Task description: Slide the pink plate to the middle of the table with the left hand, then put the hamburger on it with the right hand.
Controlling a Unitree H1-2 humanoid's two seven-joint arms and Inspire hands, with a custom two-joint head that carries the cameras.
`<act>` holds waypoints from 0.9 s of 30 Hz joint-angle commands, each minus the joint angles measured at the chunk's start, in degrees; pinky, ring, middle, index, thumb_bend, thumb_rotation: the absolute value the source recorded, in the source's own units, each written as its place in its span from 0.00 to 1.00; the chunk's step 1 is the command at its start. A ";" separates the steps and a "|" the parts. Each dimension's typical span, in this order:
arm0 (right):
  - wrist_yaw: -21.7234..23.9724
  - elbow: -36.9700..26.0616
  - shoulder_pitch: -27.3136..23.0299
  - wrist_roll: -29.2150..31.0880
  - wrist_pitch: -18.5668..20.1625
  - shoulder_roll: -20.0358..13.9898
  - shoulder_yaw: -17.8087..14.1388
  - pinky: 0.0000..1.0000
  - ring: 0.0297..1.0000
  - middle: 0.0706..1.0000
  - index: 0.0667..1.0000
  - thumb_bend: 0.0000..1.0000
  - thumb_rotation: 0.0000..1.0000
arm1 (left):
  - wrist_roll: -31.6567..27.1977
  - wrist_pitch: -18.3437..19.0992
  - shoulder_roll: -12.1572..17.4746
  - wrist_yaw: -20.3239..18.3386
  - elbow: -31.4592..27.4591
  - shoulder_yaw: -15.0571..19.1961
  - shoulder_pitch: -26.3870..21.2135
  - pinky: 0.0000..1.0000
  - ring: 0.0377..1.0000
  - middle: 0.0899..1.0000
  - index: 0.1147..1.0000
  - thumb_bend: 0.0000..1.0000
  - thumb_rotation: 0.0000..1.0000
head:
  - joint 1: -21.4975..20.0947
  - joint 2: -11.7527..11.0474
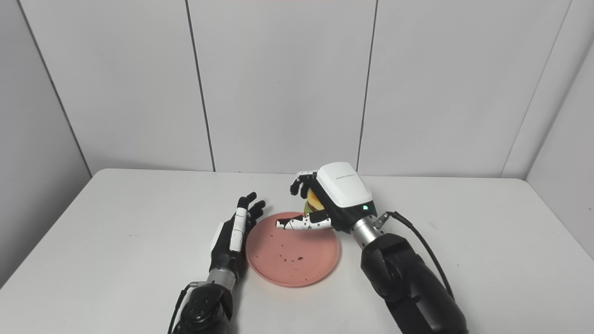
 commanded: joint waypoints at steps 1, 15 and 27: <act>-1.61 -0.76 -4.06 0.12 -2.64 0.15 -0.25 0.32 0.37 0.43 0.48 0.67 0.68 | 0.62 -0.05 -1.82 -0.22 0.71 -1.26 -1.41 0.99 0.92 0.86 0.87 0.91 0.98 | 0.47 0.05; -1.57 2.54 -4.33 2.72 -4.79 2.01 0.44 0.41 0.44 0.47 0.48 0.65 0.65 | 0.84 -1.26 -2.32 0.10 2.42 -1.40 -1.83 0.97 0.91 0.88 0.88 0.91 1.00 | 2.40 0.48; -4.64 9.27 -3.55 3.85 -8.78 3.57 0.45 0.41 0.45 0.48 0.47 0.63 0.63 | 1.26 -3.45 -2.43 0.22 3.90 -1.42 -1.99 0.96 0.90 0.88 0.88 0.91 1.00 | 2.58 0.62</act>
